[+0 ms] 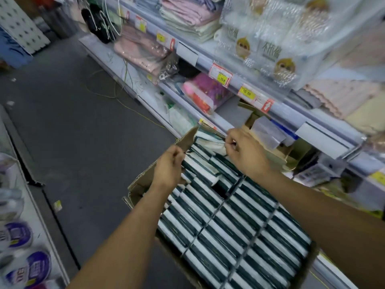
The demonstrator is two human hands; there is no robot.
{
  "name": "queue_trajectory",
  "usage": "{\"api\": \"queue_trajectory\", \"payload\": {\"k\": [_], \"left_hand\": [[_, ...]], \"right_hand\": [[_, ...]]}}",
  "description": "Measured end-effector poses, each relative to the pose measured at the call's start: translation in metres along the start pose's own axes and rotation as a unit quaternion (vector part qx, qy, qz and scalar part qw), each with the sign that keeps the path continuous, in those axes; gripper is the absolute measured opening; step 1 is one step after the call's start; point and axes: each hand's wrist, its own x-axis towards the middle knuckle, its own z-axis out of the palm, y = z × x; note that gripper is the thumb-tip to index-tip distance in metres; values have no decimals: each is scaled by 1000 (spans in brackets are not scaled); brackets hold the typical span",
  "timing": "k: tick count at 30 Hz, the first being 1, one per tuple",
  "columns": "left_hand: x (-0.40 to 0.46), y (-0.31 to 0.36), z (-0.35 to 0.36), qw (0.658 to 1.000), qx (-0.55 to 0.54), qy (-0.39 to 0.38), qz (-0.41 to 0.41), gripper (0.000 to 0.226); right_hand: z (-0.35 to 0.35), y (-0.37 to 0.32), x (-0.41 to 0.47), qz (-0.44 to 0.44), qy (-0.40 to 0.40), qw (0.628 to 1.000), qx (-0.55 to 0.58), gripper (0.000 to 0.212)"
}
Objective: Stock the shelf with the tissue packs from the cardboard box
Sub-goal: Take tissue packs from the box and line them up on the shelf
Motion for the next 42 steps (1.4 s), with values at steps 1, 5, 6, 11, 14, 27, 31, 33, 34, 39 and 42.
{"api": "queue_trajectory", "payload": {"k": [1,5,6,11,14,27,31,33,34,39,42], "left_hand": [[-8,5,-2,998,-66,0,-17,24],[-41,27,-4,975,-211,18,-62,16],[-49,31,-3,973,-220,24,-72,16],[-83,53,-5,958,-264,26,-113,18],[-100,68,-11,935,-323,-48,-142,72],[-194,162,22,929,-265,-255,41,13],[-228,208,47,924,-227,-298,78,16],[-246,230,62,923,-218,-302,96,14],[-255,241,71,922,-216,-304,104,14],[-301,288,121,917,-231,-292,146,22],[-331,319,157,913,-230,-292,170,26]], "right_hand": [[-6,-8,-12,-9,-5,999,32,16],[-24,-46,-59,-11,-11,989,148,15],[-27,-54,-68,-4,-13,985,174,15],[-52,-88,-103,3,20,975,220,12],[-76,-106,-122,5,44,980,194,16],[-226,-110,-189,289,122,892,325,39],[-285,-105,-212,316,71,872,367,46],[-317,-102,-230,305,71,867,389,33],[-333,-99,-241,300,79,863,398,29],[-413,-73,-303,300,182,824,446,43],[-461,-53,-347,300,251,798,459,51]]}}
